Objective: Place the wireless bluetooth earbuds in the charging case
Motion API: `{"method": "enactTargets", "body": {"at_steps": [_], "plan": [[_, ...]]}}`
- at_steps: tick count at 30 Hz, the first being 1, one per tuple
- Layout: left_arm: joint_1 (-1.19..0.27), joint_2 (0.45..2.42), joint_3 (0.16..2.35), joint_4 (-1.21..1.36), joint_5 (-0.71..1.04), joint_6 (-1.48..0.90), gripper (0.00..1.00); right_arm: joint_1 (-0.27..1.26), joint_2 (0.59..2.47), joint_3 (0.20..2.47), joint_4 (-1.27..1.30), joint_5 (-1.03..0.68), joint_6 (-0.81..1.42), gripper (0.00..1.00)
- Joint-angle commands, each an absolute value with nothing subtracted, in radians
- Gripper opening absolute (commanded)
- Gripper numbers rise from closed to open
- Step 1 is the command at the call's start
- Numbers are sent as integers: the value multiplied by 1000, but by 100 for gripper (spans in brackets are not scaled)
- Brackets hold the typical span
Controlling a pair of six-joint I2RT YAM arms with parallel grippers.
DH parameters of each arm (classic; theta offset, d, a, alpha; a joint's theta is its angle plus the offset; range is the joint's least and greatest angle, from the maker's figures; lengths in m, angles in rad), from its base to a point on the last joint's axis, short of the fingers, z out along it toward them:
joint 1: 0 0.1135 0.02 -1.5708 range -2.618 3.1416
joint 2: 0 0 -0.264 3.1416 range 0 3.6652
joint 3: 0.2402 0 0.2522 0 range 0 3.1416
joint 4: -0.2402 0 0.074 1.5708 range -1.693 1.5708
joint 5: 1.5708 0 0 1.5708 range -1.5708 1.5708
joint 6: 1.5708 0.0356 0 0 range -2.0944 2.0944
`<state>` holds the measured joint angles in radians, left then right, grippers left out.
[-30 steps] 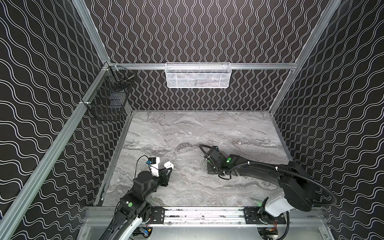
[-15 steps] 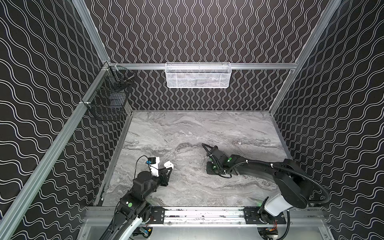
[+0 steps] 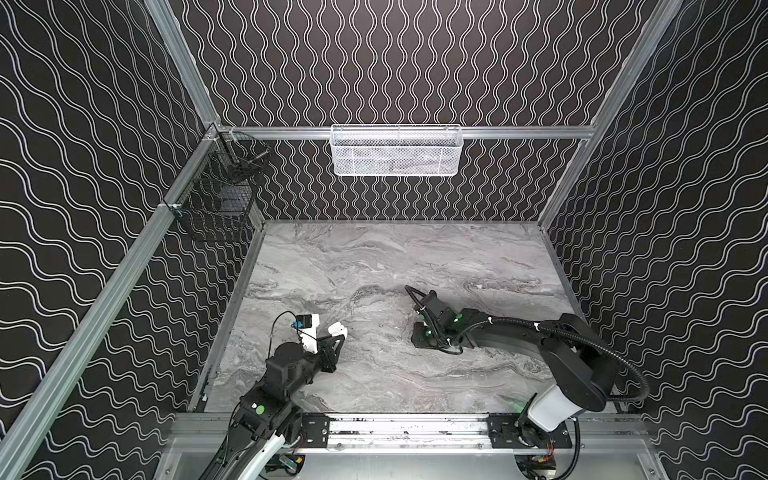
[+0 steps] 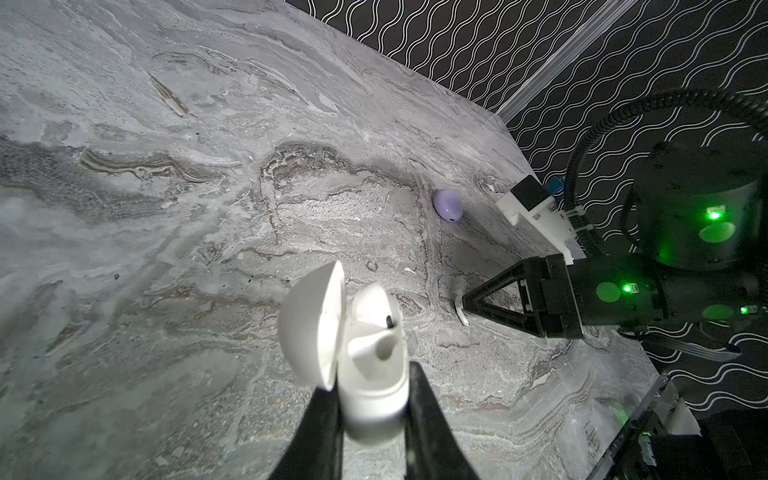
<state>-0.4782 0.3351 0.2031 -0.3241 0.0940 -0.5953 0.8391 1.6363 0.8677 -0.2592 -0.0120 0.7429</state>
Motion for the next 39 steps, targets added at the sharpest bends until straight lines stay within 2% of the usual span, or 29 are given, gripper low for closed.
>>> {"method": "enactTargets", "body": {"at_steps": [1, 31, 39], "plan": [[-477, 341, 204, -288, 103, -585, 12, 833, 1641, 862, -229, -20, 743, 37], [-478, 342, 205, -290, 100, -586, 12, 814, 1668, 856, -175, -81, 728, 36], [-477, 342, 204, -288, 101, -587, 12, 835, 1549, 810, -20, -226, 721, 35]]}}
